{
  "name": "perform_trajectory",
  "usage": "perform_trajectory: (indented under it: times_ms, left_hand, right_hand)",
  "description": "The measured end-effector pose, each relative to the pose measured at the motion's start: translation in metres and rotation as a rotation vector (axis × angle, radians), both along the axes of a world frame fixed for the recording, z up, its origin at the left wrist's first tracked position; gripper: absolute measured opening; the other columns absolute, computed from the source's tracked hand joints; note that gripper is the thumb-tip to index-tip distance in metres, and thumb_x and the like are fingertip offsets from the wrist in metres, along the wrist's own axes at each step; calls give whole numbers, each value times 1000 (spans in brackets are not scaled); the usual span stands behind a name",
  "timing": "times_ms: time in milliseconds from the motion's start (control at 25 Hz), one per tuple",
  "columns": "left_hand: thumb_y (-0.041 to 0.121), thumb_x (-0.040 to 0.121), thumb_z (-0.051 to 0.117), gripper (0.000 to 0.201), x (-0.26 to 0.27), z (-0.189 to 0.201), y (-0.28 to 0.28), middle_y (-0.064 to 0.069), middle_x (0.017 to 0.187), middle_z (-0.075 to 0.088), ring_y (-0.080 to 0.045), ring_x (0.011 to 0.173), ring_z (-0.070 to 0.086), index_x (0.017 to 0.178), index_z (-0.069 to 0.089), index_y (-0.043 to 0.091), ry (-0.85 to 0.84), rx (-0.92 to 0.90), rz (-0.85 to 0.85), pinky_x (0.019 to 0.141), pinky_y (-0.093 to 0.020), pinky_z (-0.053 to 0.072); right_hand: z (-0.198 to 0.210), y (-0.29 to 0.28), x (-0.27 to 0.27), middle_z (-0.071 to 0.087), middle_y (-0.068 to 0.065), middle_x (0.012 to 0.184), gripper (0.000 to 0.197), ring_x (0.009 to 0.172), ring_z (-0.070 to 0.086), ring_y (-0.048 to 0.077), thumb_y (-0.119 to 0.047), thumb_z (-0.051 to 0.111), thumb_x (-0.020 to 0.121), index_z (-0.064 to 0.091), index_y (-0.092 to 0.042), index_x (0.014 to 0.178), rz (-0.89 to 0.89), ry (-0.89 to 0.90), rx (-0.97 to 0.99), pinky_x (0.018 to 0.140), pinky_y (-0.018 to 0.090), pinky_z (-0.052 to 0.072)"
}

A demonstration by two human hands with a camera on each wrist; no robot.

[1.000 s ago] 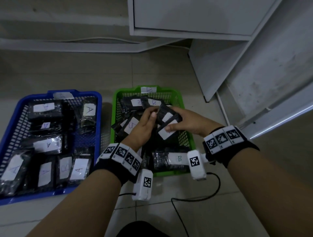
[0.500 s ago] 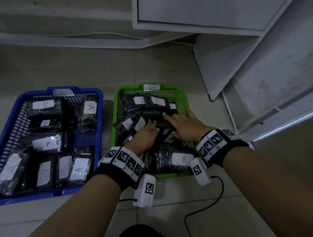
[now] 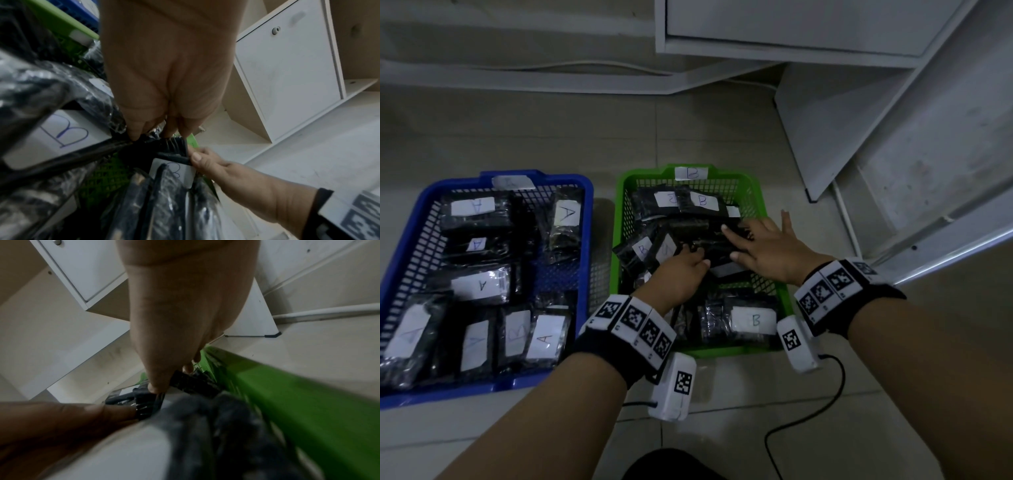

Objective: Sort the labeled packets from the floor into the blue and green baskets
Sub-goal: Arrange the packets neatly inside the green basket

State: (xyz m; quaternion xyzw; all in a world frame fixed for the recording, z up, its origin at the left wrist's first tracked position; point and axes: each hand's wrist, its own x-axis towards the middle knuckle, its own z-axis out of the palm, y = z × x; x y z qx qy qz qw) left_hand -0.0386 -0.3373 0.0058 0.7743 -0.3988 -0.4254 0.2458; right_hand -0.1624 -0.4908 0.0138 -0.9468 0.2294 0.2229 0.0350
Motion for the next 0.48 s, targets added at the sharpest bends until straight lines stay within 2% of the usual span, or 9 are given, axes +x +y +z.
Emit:
perform_trajectory:
  times_ms: [80, 160, 240, 320, 400, 480]
  left_hand:
    - [29, 102, 38, 52, 0, 0, 0, -9, 158, 14, -22, 146, 13, 150, 20, 21, -18, -27, -17, 114, -26, 16]
    - [33, 100, 40, 56, 1, 1, 1, -9, 158, 17, -25, 144, 21, 151, 15, 31, -19, -36, -40, 115, -30, 24]
    - [35, 100, 41, 55, -1, 3, 2, -10, 155, 27, -27, 138, 33, 150, 20, 24, -42, -26, -46, 105, -26, 31]
    - [37, 99, 42, 54, -4, 5, 2, -12, 148, 38, -28, 131, 41, 147, 27, 16, -59, 2, -32, 94, -23, 34]
    - [38, 99, 42, 55, -3, 5, 1, -14, 146, 41, -28, 128, 44, 145, 28, 13, -67, 22, -36, 92, -24, 36]
    - [38, 98, 43, 60, -2, 5, 1, -12, 150, 34, -28, 131, 41, 149, 20, 14, -59, 20, -65, 98, -26, 36]
  right_hand:
    - [4, -4, -2, 37, 4, 133, 59, 129, 29, 24, -54, 34, 96, 23, -34, 150, 71, -17, -93, 112, 48, 13]
    - [3, -4, -1, 48, 1, 128, 55, 120, 41, 23, -49, 42, 96, 33, -31, 147, 138, -33, -136, 102, 40, 23]
    - [0, -2, 4, 54, 0, 124, 48, 114, 50, 23, -39, 45, 97, 38, -30, 144, 169, -67, -109, 97, 37, 25]
    - [-4, -3, 6, 59, 2, 118, 39, 108, 56, 24, -29, 47, 98, 51, -25, 136, 163, -147, -36, 95, 34, 29]
    - [-5, -3, 6, 64, 9, 114, 32, 103, 60, 27, -20, 52, 96, 63, -15, 125, 121, -220, 63, 90, 34, 41]
    - [-3, -1, 4, 64, 11, 111, 28, 100, 60, 28, -18, 56, 91, 69, -10, 114, 62, -238, 113, 83, 35, 47]
